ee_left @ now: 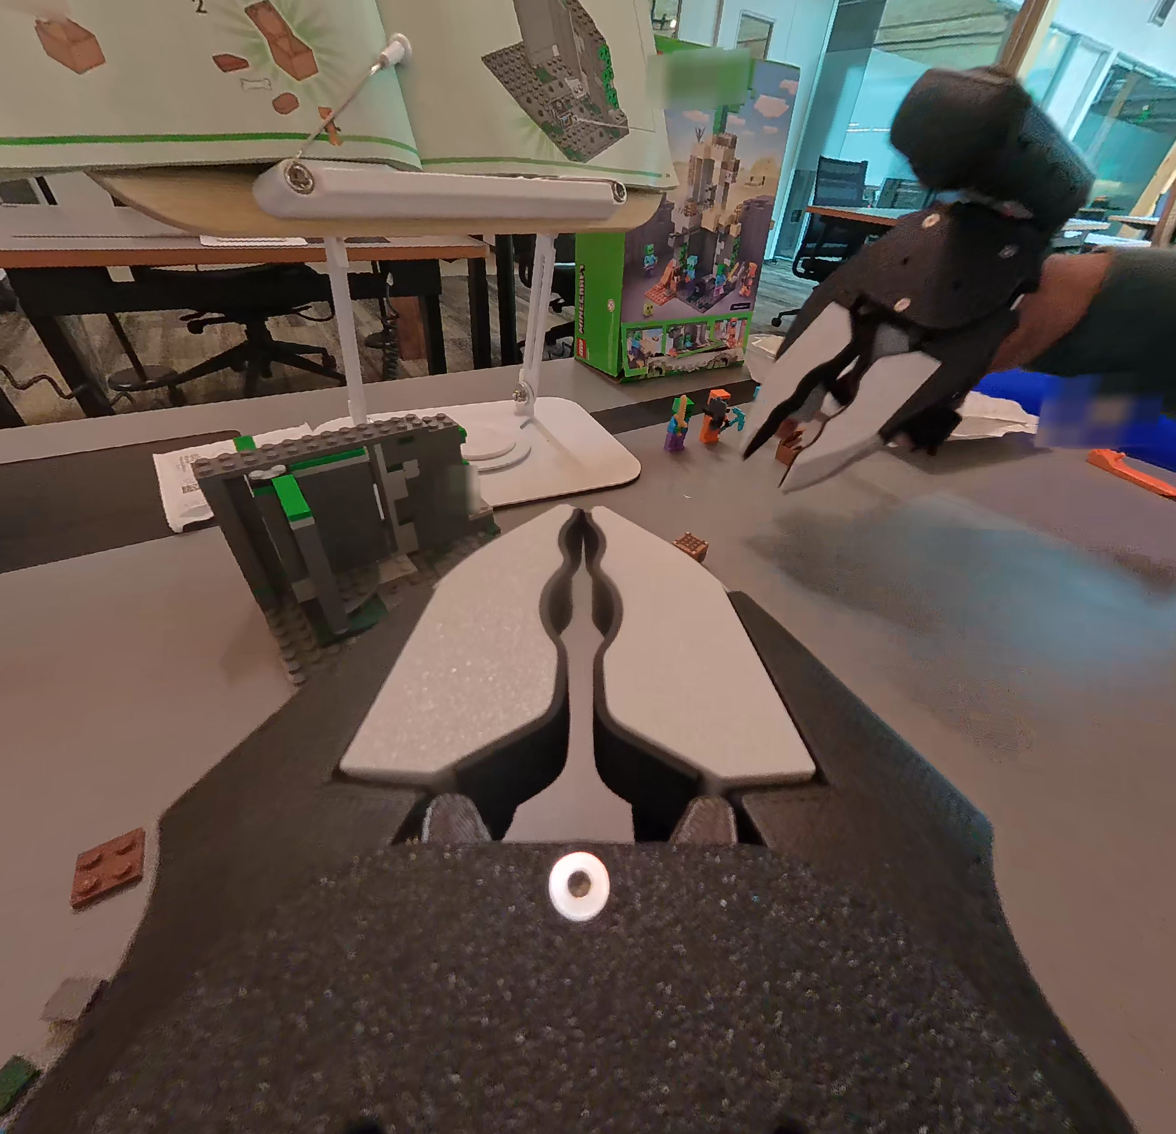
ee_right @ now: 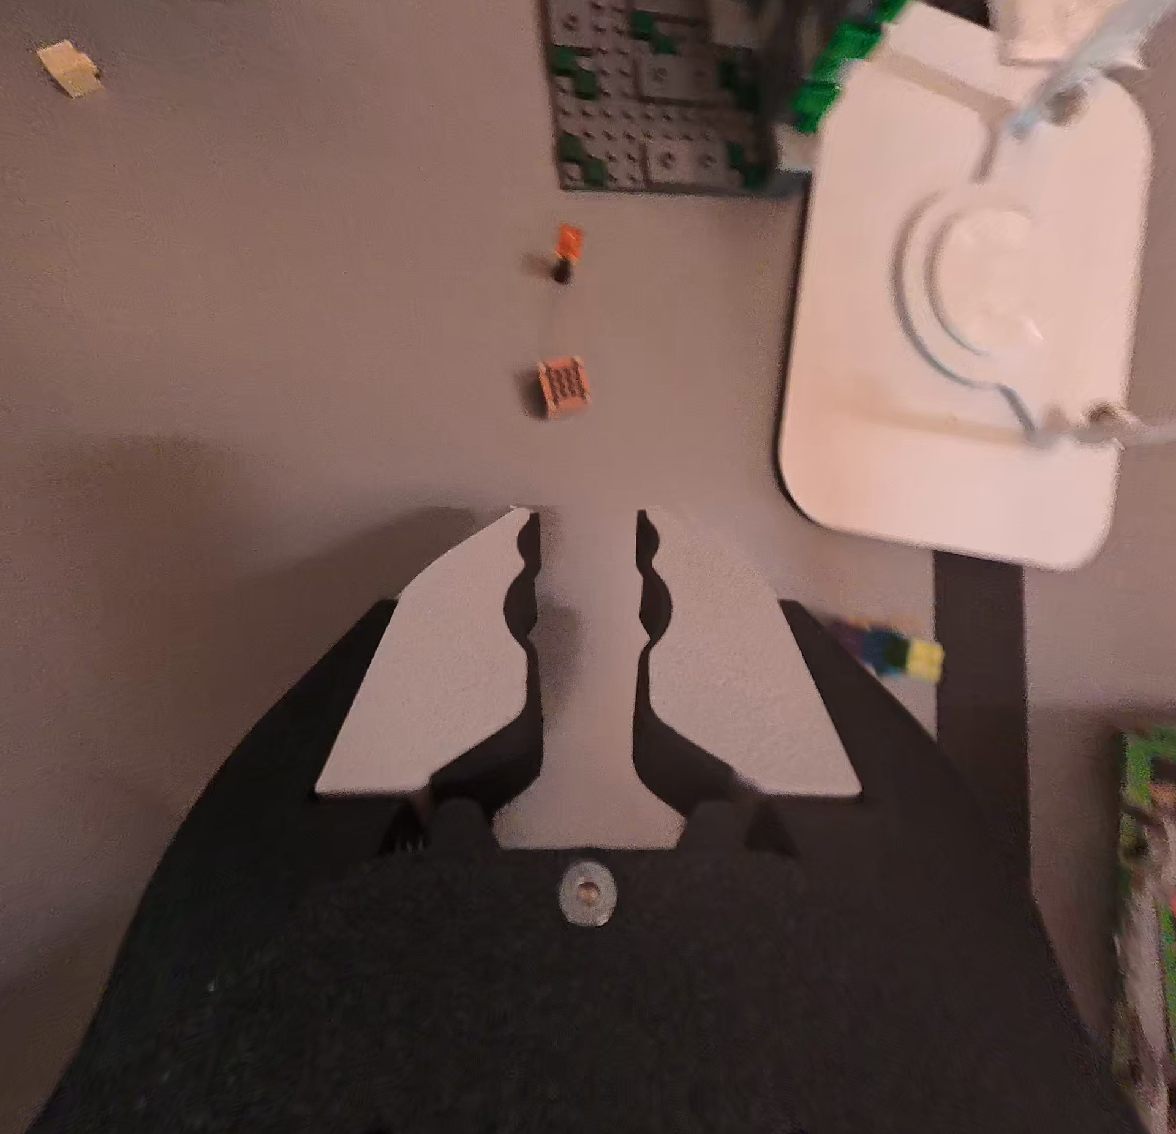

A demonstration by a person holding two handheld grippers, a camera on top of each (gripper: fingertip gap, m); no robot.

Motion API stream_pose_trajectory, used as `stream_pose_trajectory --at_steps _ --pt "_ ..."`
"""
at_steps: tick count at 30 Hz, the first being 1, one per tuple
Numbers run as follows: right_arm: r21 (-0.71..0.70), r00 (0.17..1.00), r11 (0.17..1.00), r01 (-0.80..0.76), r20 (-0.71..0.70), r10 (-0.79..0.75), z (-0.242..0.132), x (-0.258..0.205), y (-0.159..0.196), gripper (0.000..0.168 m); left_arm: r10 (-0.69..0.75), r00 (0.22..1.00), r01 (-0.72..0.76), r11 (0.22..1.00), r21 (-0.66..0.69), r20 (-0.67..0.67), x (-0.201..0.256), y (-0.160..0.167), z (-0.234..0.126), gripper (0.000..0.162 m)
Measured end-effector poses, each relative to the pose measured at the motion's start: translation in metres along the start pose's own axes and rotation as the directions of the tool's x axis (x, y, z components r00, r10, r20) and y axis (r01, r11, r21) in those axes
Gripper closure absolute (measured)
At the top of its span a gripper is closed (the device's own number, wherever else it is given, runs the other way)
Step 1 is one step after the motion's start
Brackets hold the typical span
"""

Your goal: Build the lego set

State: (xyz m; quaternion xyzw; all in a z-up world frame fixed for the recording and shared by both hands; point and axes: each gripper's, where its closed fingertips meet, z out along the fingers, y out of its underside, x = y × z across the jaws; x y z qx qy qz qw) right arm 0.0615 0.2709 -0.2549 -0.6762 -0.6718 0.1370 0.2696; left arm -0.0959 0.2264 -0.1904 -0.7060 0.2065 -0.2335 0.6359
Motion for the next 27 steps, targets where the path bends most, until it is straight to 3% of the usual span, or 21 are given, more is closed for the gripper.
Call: stream_pose_trajectory --at_steps 8,11,14,15,21,27 --pt "-0.092 0.99 0.991 0.095 0.115 -0.085 0.048 -0.007 -0.026 0.139 0.003 1.0 -0.003 1.0 0.014 -0.008 0.001 -0.005 -0.003 0.162" --pt "-0.113 0.986 0.987 0.116 0.129 -0.101 0.051 -0.008 -0.026 0.153 0.006 1.0 -0.005 1.0 0.019 -0.013 0.002 -0.007 -0.003 0.162" --pt "-0.125 0.987 0.986 0.106 0.132 -0.089 0.045 -0.003 -0.023 0.154 -0.003 1.0 0.003 1.0 0.023 -0.015 0.001 -0.008 -0.003 0.162" --pt "-0.123 0.989 0.987 0.1 0.117 -0.086 0.039 0.002 -0.021 0.168 -0.005 1.0 0.005 1.0 0.024 -0.015 0.001 -0.009 -0.004 0.162" --pt "-0.141 0.999 0.99 0.007 0.051 0.0 -0.004 0.032 0.013 0.165 -0.004 1.0 0.005 1.0 0.024 -0.018 0.002 -0.009 -0.003 0.162" --pt "-0.114 0.997 0.992 0.059 0.061 -0.053 0.005 0.021 0.014 0.146 -0.002 1.0 0.002 1.0 0.008 -0.024 0.004 -0.005 -0.001 0.162"
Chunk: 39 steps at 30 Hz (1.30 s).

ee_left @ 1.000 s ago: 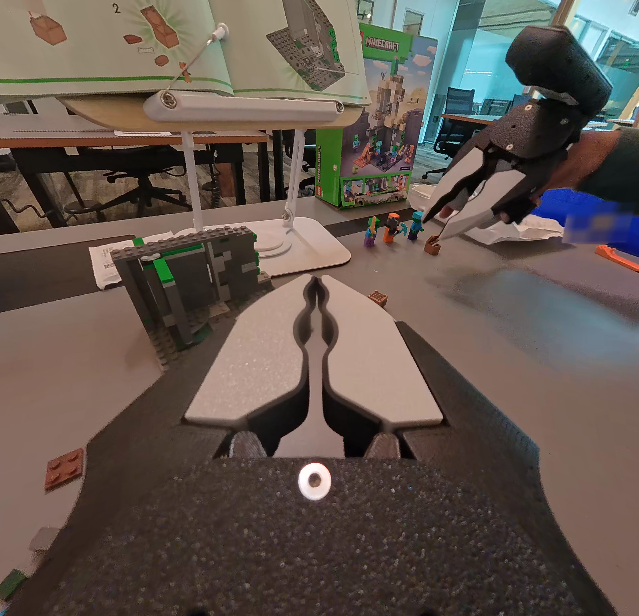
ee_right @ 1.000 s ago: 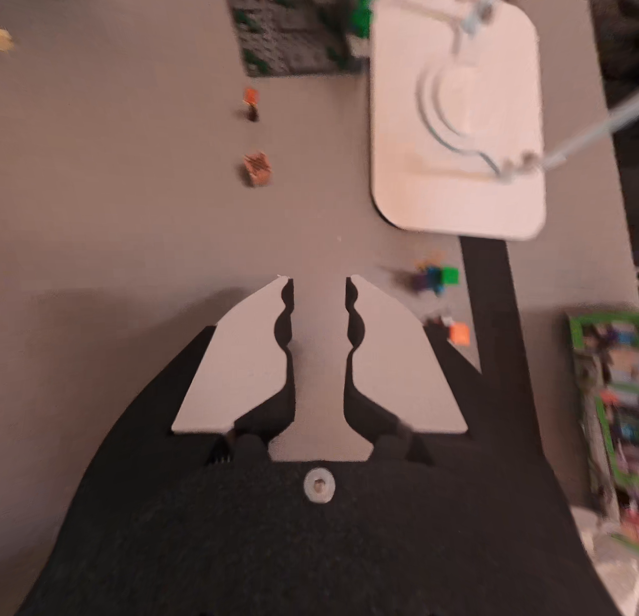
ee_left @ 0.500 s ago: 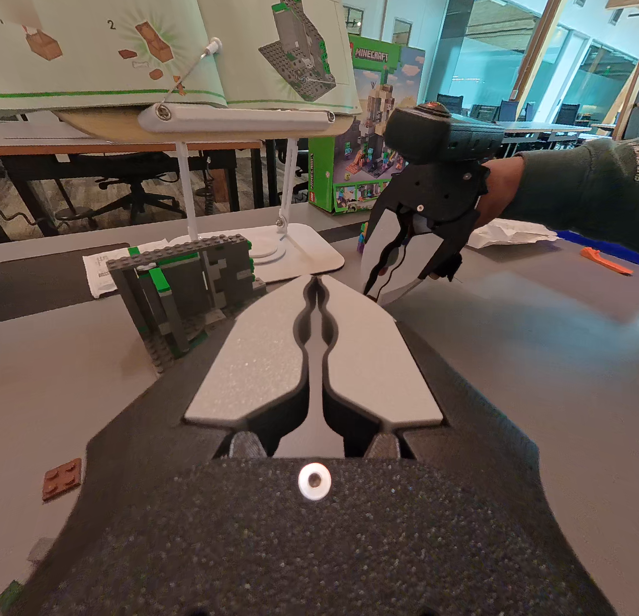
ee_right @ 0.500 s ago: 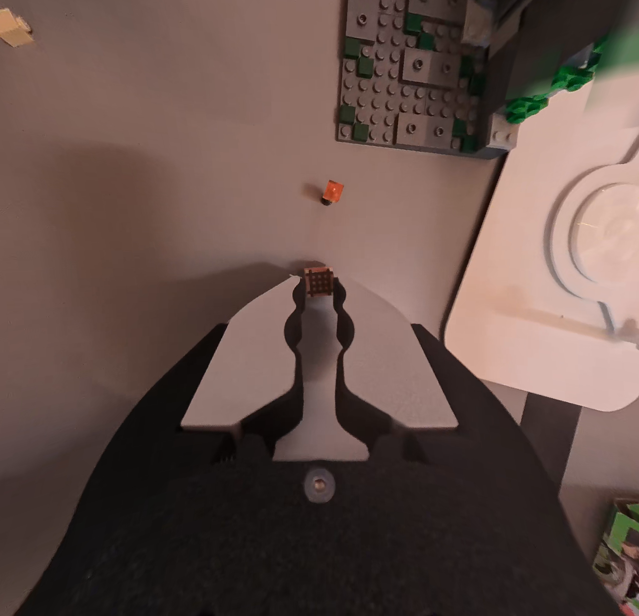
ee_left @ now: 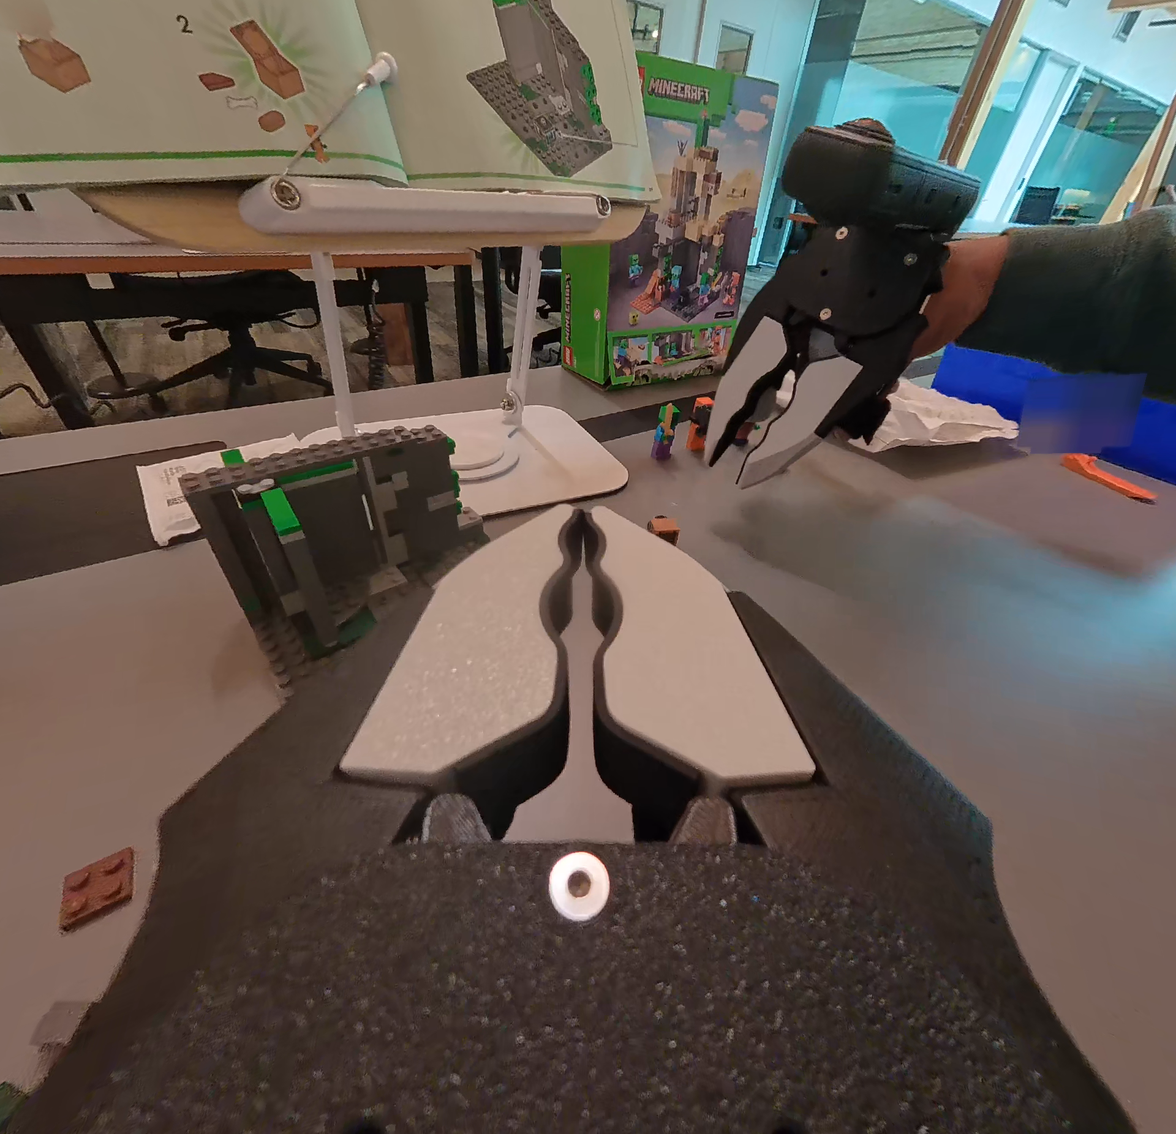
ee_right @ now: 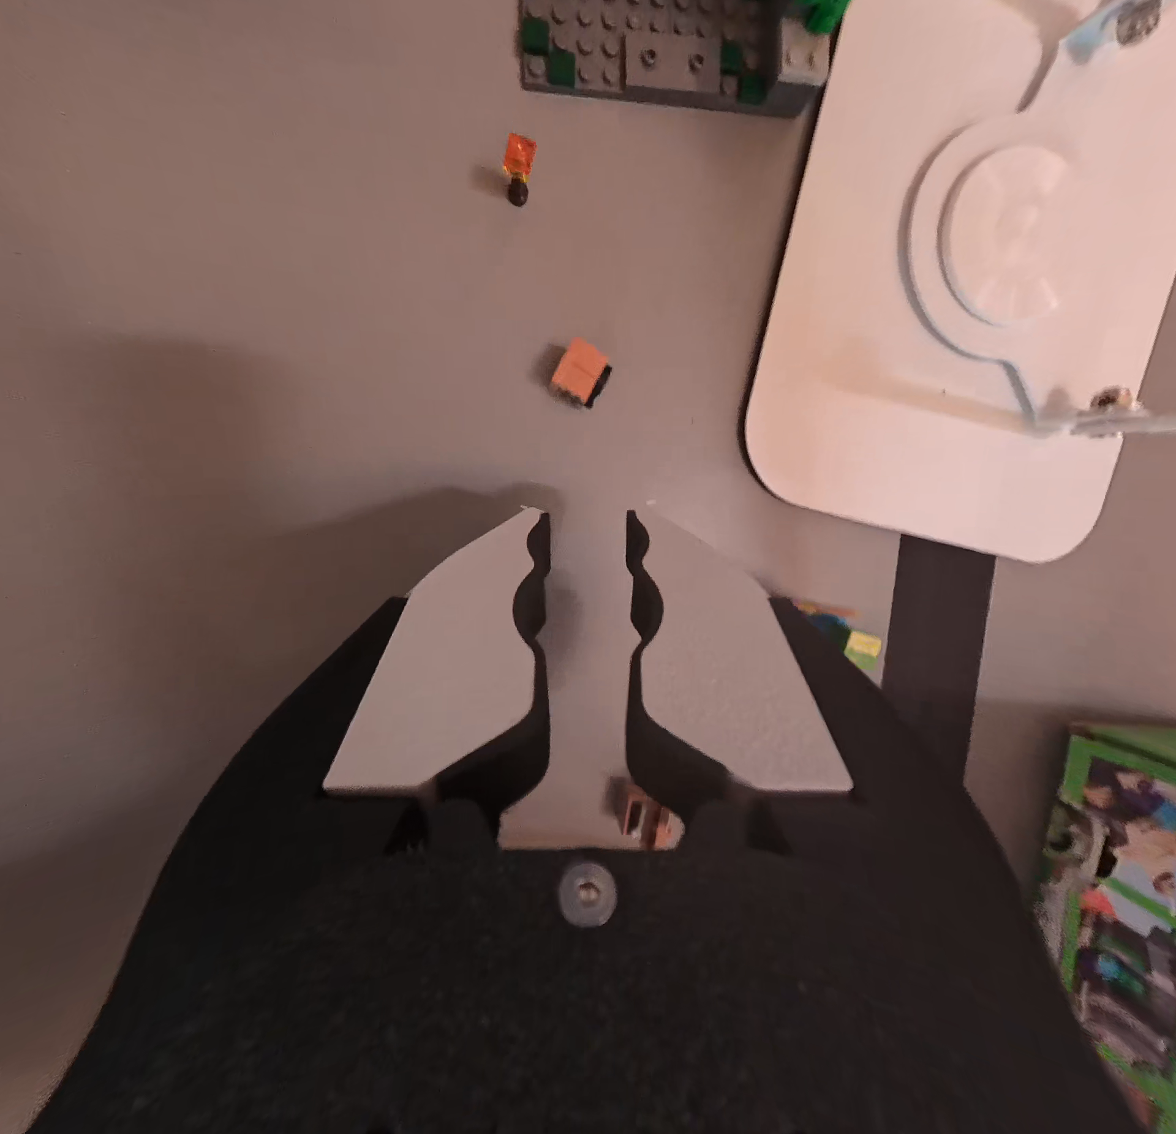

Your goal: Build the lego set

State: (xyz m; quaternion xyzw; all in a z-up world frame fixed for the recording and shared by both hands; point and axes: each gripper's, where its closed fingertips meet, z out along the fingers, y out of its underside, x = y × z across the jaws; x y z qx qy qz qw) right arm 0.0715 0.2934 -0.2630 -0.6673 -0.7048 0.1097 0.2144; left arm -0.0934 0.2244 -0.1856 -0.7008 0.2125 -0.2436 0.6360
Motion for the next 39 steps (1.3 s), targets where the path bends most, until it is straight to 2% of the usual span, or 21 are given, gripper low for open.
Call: stream_pose_trajectory --at_steps 5,10,13,16,18,20,23,27,30,34,39 --pt "-0.062 0.992 0.99 0.128 0.02 -0.127 0.022 0.0 -0.026 0.143 -0.003 1.0 0.003 1.0 -0.008 0.004 -0.002 0.003 0.0 0.162" --pt "-0.178 0.948 0.931 0.318 0.072 -0.31 0.038 -0.004 -0.034 0.142 -0.007 1.0 0.007 1.0 -0.012 0.001 -0.003 0.003 0.0 0.162" --pt "-0.231 0.927 0.898 0.375 0.106 -0.36 0.043 -0.005 -0.032 0.141 -0.01 1.0 0.01 1.0 -0.01 -0.004 -0.002 0.002 0.0 0.162" --pt "-0.25 0.925 0.891 0.379 0.111 -0.362 0.047 -0.004 -0.03 0.147 -0.013 1.0 0.013 1.0 -0.008 -0.007 -0.002 0.001 0.0 0.162" --pt "-0.219 0.944 0.919 0.329 0.107 -0.313 0.044 -0.003 -0.032 0.148 -0.016 1.0 0.016 1.0 -0.006 -0.007 -0.003 0.001 -0.001 0.162" --pt "-0.13 0.972 0.965 0.228 0.094 -0.217 0.038 -0.003 -0.036 0.148 -0.018 1.0 0.018 1.0 -0.004 -0.009 -0.002 0.0 -0.001 0.162" --pt "0.045 0.994 0.998 -0.035 0.101 0.031 0.024 -0.001 -0.035 0.148 -0.021 1.0 0.021 1.0 0.001 -0.011 -0.002 -0.002 -0.002 0.162" --pt "0.214 0.923 0.898 -0.385 0.113 0.369 0.008 0.005 -0.009 0.148 -0.021 1.0 0.021 1.0 0.002 -0.014 -0.001 -0.002 -0.002 0.162" --pt "0.316 0.836 0.78 -0.541 0.101 0.539 -0.002 0.008 0.012 0.148 -0.019 1.0 0.019 1.0 -0.001 -0.016 0.0 -0.001 -0.001 0.162" --pt "0.36 0.745 0.686 -0.632 0.041 0.665 -0.006 0.01 0.035 0.148 -0.019 1.0 0.019 1.0 -0.012 -0.021 0.001 0.002 0.001 0.162" --pt "0.353 0.695 0.652 -0.672 -0.005 0.719 0.0 0.011 0.051 0.148 -0.014 1.0 0.013 1.0 -0.019 -0.02 0.002 0.004 0.001 0.162"
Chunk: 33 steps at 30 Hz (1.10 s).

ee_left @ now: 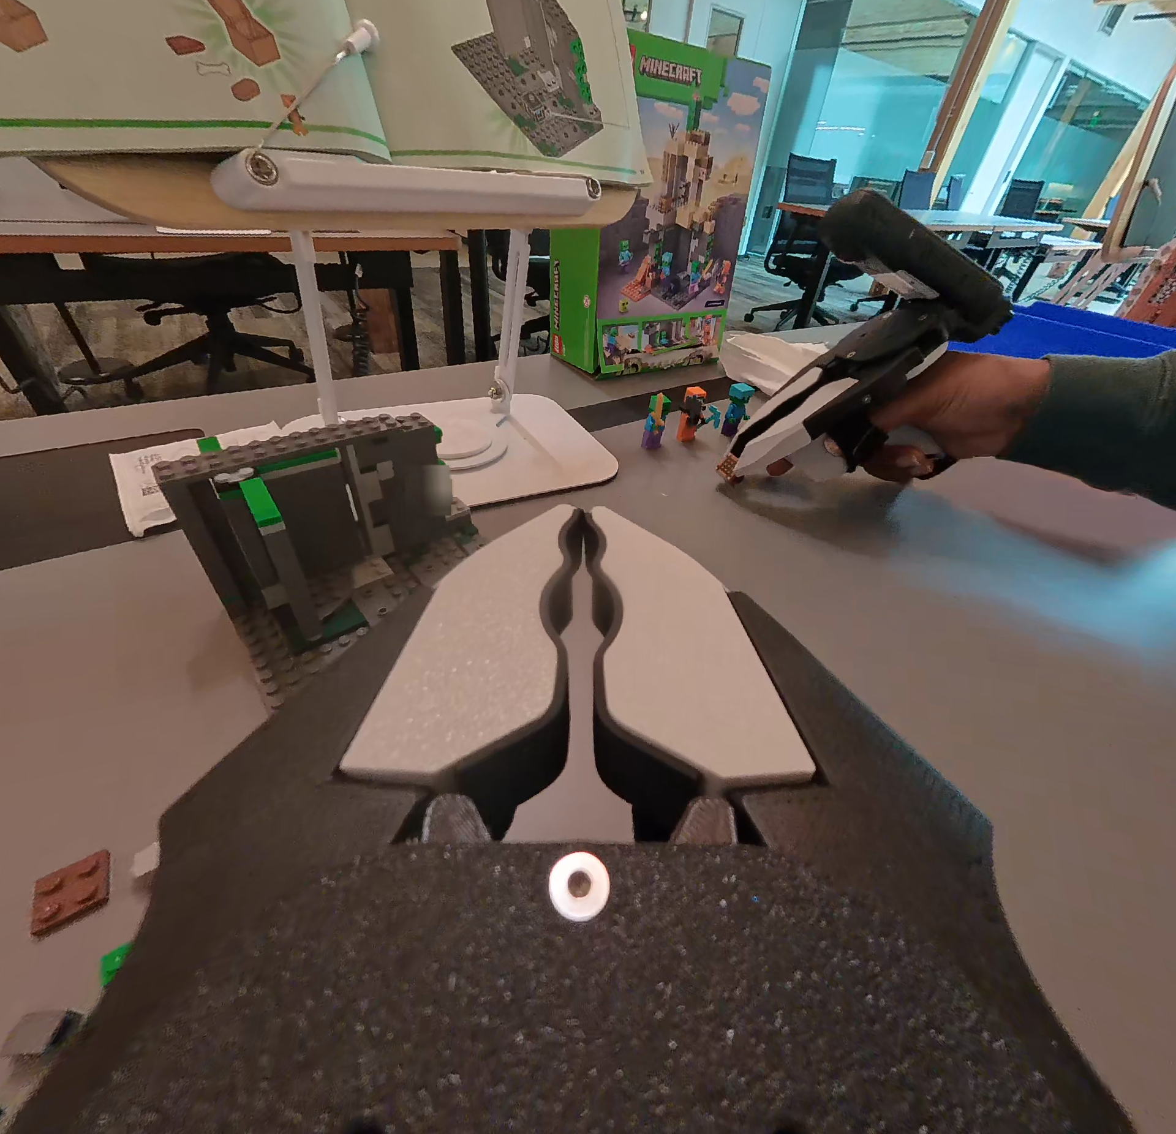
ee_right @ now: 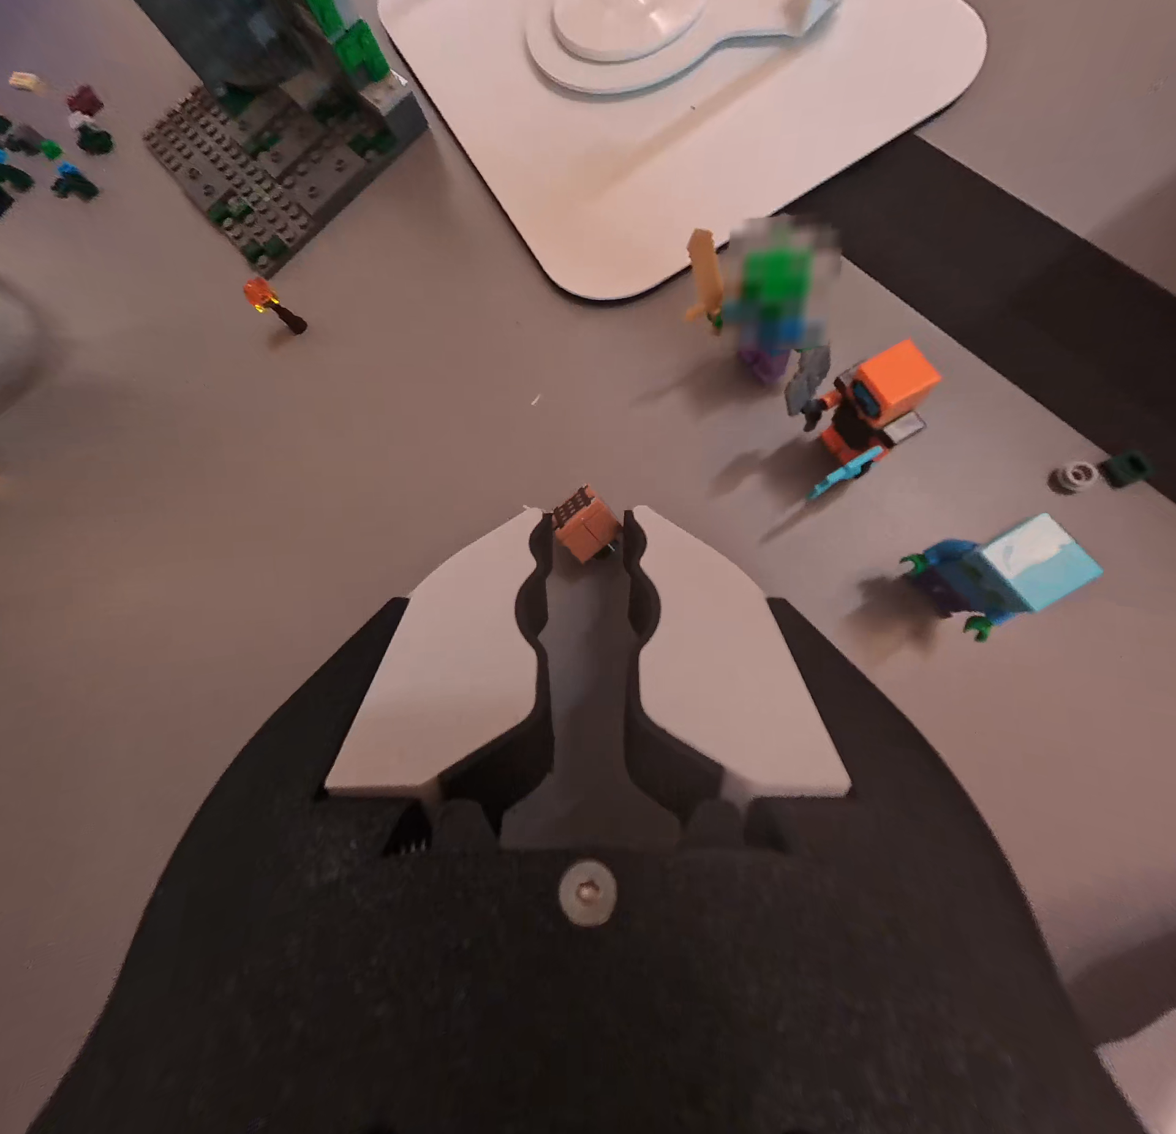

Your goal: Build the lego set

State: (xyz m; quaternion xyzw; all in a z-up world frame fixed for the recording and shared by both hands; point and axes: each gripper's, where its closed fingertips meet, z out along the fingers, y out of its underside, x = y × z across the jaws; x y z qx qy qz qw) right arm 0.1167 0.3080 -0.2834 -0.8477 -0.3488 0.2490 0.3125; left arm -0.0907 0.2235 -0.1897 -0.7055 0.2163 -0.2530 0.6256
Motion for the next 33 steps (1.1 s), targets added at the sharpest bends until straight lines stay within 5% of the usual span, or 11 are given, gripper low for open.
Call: stream_pose_trajectory --at_steps 15,19,24,27,33 --pt "-0.051 0.99 0.998 0.038 -0.134 -0.044 -0.021 0.013 0.014 0.146 -0.002 1.0 0.002 1.0 -0.002 -0.003 0.0 0.0 0.0 0.162" --pt "-0.137 0.947 0.965 0.225 -0.204 -0.25 -0.033 0.014 0.008 0.146 -0.004 1.0 0.004 1.0 -0.003 -0.007 0.001 0.0 0.0 0.162" --pt "-0.382 0.759 0.767 0.515 -0.211 -0.615 -0.036 0.008 0.005 0.147 -0.001 1.0 0.001 1.0 -0.003 -0.008 0.001 0.0 0.0 0.162" --pt "-0.425 0.783 0.796 0.432 -0.261 -0.564 -0.03 0.003 0.009 0.147 -0.006 1.0 0.006 1.0 0.005 -0.004 0.0 -0.003 -0.001 0.162" --pt "-0.287 0.876 0.95 0.126 -0.416 -0.242 -0.018 0.002 0.022 0.132 -0.023 1.0 0.023 1.0 0.01 -0.005 -0.001 -0.003 -0.001 0.162"
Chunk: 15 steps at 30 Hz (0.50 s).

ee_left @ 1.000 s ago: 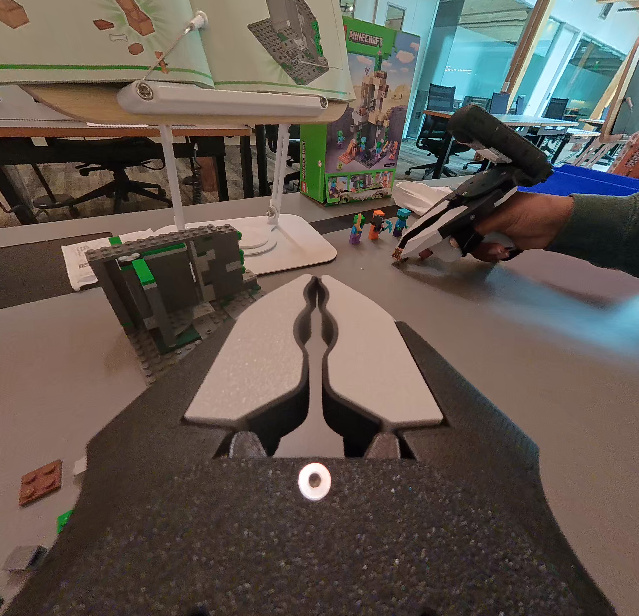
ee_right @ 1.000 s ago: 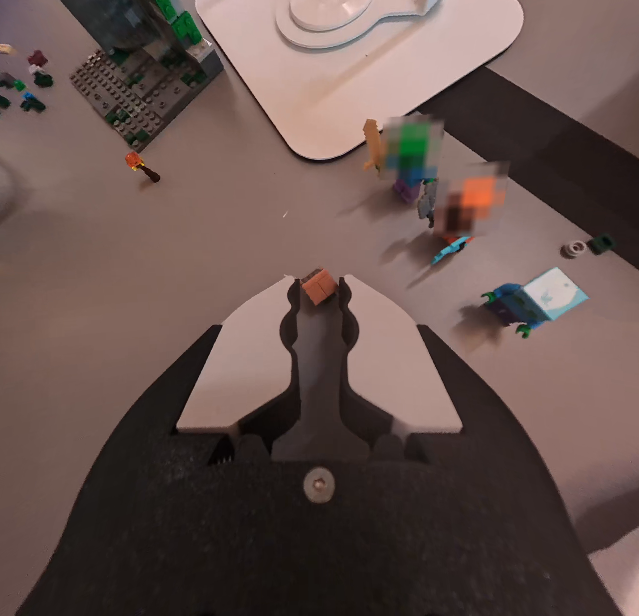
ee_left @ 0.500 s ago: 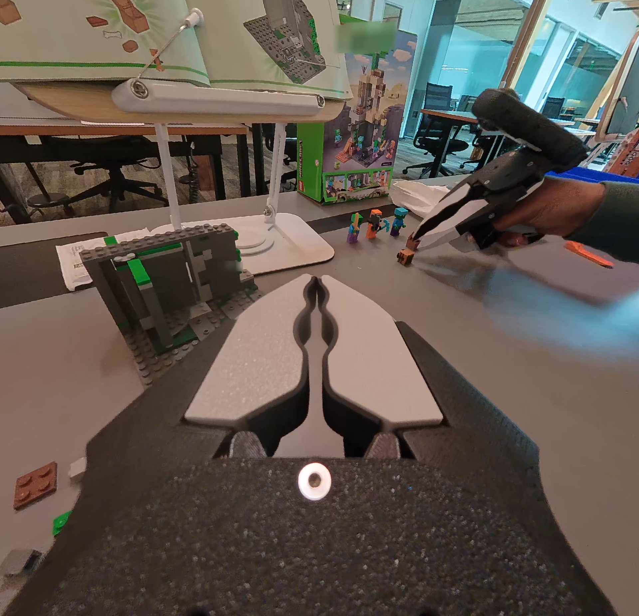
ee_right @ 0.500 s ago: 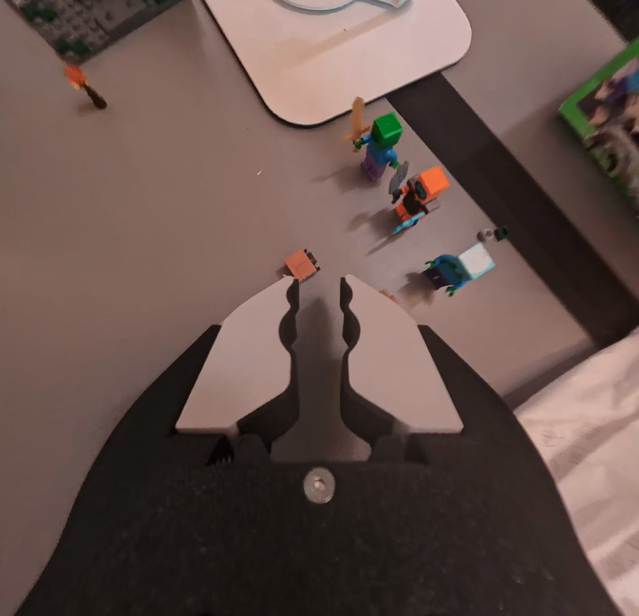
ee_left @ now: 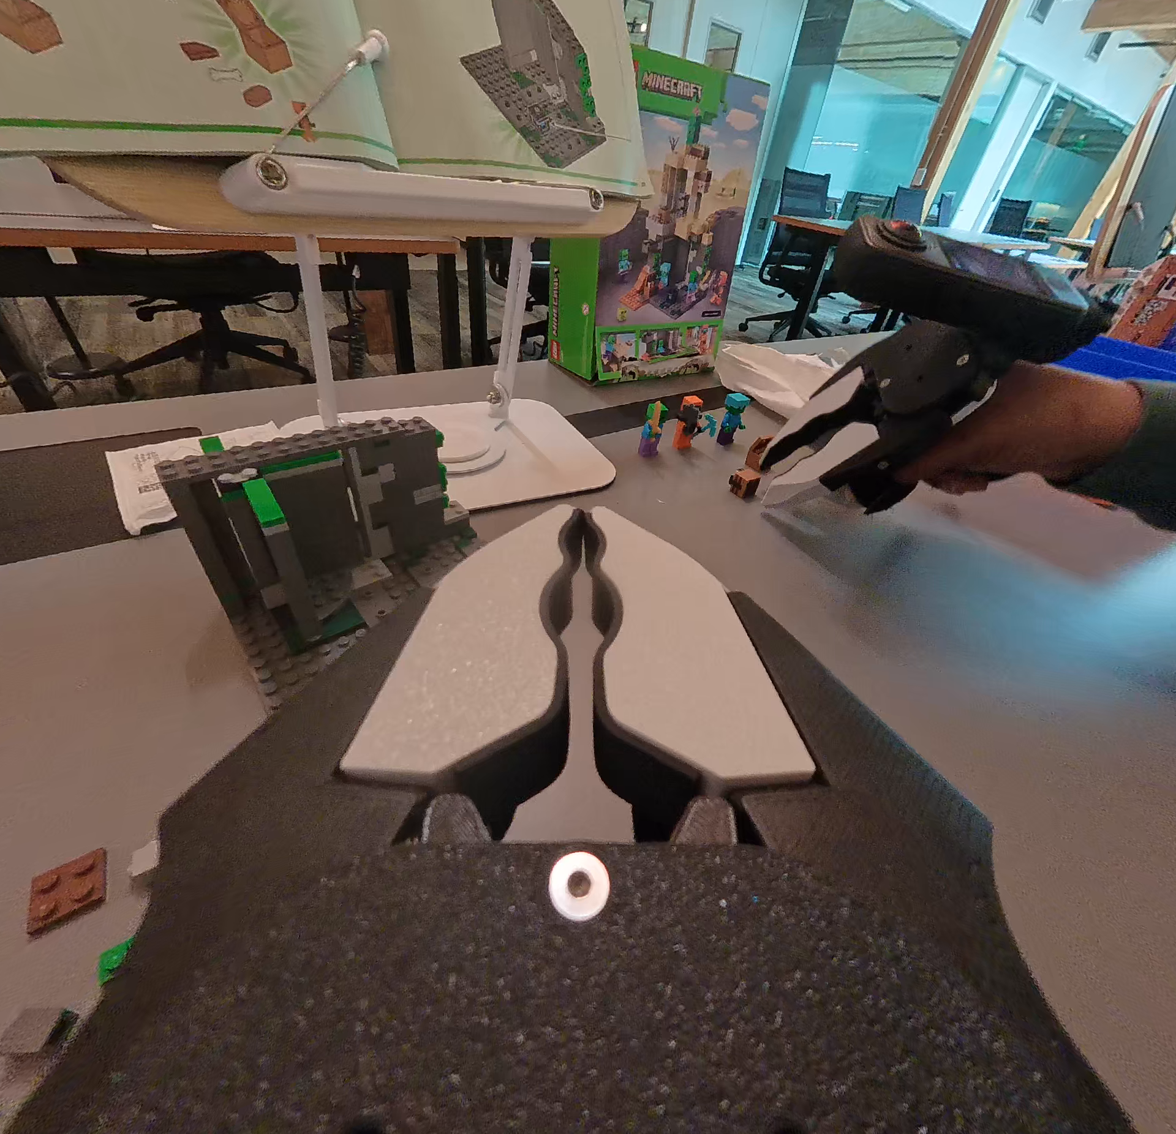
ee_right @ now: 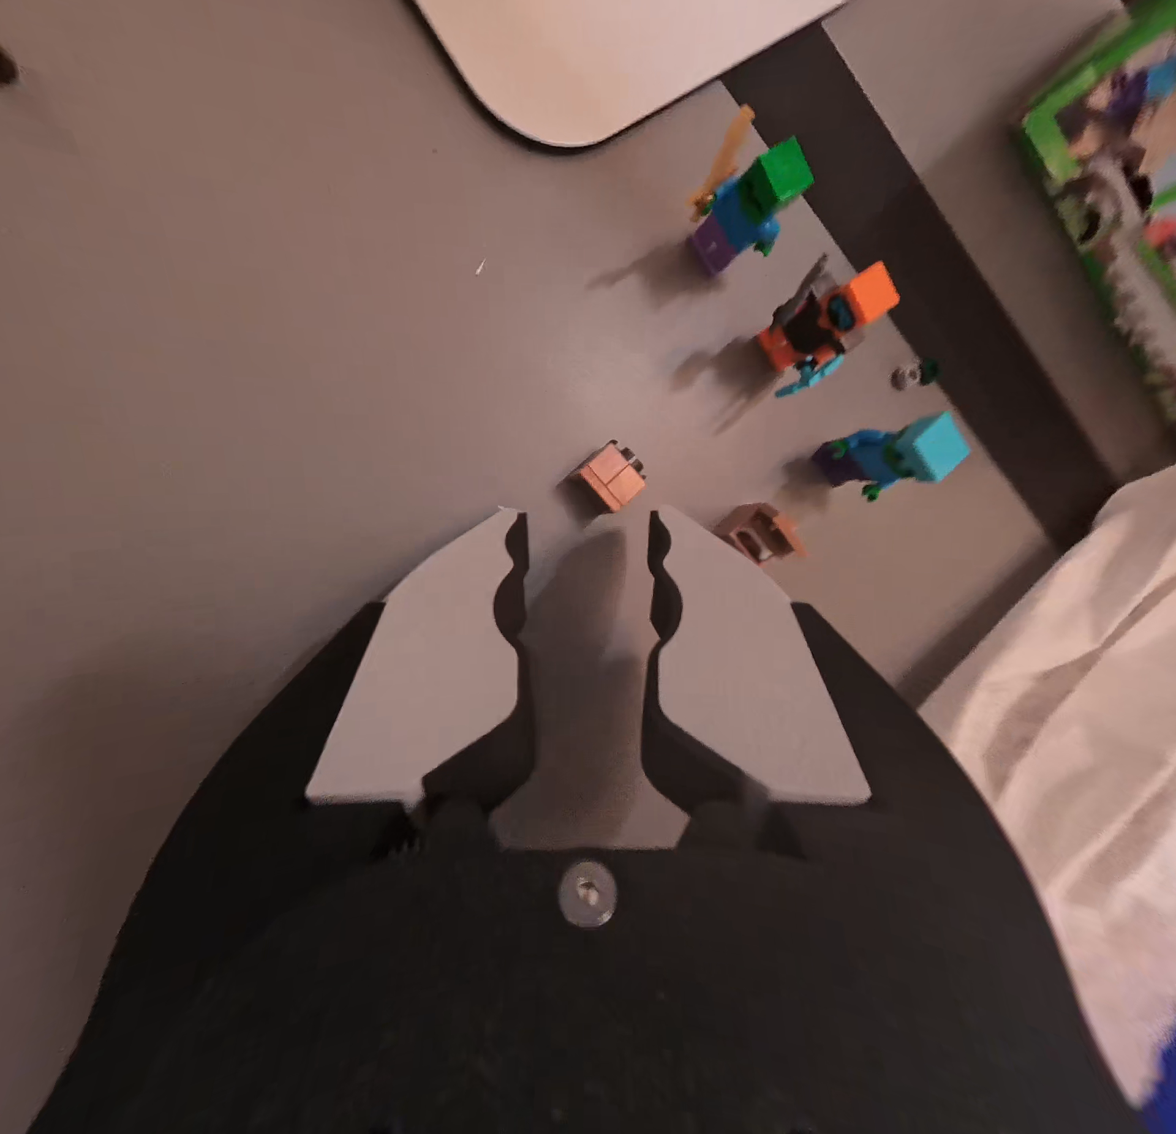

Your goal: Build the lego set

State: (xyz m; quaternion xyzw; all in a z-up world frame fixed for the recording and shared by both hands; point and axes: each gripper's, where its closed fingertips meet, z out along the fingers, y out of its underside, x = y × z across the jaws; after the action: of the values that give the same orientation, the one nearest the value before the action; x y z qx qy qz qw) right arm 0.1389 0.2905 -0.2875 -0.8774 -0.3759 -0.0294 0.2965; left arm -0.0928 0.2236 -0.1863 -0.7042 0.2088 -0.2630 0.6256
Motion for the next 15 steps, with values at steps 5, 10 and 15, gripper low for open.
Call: stream_pose_trajectory --at_steps 5,10,15 --pt "0.097 0.974 0.97 -0.222 -0.014 0.224 0.006 -0.002 -0.003 0.13 -0.029 1.0 0.029 1.0 0.01 -0.007 -0.001 -0.002 -0.001 0.162" --pt "0.15 0.939 0.933 -0.328 -0.055 0.339 0.013 0.005 -0.007 0.143 -0.046 0.999 0.047 0.999 0.018 -0.013 0.0 -0.004 -0.003 0.162" --pt "0.047 0.968 0.968 -0.246 -0.03 0.247 0.007 0.006 -0.003 0.15 -0.054 0.998 0.054 0.998 0.031 -0.023 0.001 -0.009 -0.005 0.162"
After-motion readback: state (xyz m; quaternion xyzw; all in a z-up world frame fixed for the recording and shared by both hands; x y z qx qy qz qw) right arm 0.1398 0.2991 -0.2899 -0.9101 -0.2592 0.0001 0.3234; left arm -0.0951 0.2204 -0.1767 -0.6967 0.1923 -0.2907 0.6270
